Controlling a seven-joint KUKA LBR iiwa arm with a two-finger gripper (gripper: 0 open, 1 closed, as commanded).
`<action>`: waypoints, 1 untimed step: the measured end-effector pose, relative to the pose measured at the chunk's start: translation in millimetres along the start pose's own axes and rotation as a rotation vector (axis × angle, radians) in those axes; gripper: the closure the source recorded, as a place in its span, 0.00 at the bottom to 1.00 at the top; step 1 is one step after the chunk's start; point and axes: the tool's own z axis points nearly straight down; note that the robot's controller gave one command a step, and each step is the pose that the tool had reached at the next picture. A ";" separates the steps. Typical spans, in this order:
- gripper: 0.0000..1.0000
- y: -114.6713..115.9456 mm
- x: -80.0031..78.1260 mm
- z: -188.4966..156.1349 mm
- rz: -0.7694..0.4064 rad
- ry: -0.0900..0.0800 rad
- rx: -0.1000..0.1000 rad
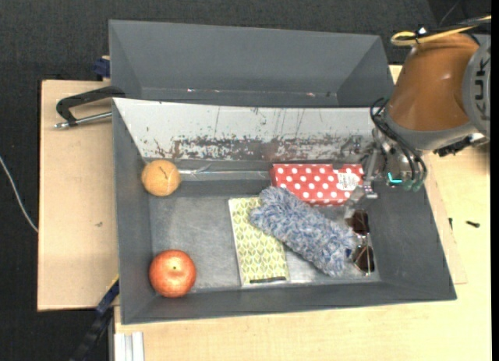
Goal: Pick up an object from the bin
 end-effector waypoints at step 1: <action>0.00 0.2 -1.8 -4.8 -0.001 -0.008 0.001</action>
Offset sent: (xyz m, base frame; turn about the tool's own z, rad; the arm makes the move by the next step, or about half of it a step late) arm -0.0303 -0.0060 -0.0859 -0.2274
